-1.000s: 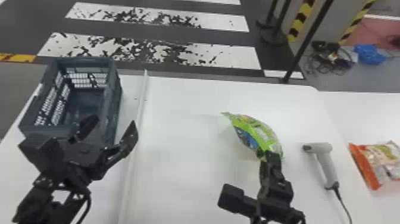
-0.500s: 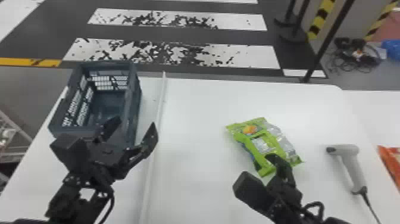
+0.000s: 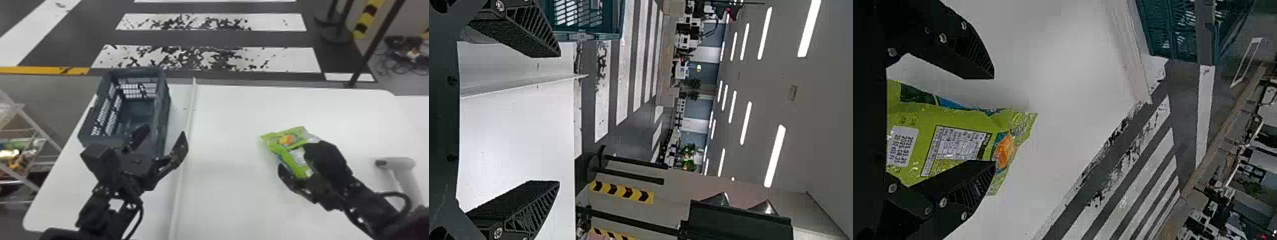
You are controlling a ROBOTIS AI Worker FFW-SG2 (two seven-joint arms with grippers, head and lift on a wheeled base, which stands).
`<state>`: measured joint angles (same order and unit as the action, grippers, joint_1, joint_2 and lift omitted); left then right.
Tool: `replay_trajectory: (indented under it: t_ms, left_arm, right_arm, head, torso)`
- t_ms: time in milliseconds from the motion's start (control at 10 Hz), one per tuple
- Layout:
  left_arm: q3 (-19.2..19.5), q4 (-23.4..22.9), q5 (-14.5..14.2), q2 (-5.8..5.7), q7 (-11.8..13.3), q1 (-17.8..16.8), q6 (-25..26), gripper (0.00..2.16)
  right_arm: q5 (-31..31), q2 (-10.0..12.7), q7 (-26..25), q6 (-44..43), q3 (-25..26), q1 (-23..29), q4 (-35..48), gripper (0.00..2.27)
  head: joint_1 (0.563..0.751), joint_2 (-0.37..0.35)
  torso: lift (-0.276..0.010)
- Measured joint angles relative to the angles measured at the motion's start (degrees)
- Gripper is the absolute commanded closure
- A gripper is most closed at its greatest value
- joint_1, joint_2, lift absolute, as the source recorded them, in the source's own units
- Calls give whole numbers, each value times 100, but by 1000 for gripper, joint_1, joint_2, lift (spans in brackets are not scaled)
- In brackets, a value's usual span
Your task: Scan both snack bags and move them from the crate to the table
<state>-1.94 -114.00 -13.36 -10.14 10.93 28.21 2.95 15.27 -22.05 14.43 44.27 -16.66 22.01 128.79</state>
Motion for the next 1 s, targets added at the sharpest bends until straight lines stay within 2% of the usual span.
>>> replay_trajectory:
  t_ms: [200,400,600,800,1000]
  left_arm:
    - [0,-12,-5,-22,18,0,0,87]
    - [1,-16,-9,-39,22,0,15,87]
    - [1,-17,-9,-40,23,2,44,87]
    - [-16,-15,-9,-45,23,0,87,87]
    - [-44,-4,-9,-66,23,-25,130,87]
  right_arm:
    - [-704,132,130,-215,651,-21,-118,2169]
    - [-1082,234,164,-330,1141,-62,-305,2253]
    - [-1130,345,546,-549,1392,-327,-848,2253]
    - [-1146,476,685,-939,1461,-591,-1525,2253]
    - [-1190,510,809,-1131,1467,-660,-1916,2253]
  head:
    - [695,10]
    - [695,-21]
    - [695,-49]
    - [695,-59]
    - [695,-64]
  torso:
    - [-88]
    - [-88]
    - [-88]
    - [-88]
    - [-88]
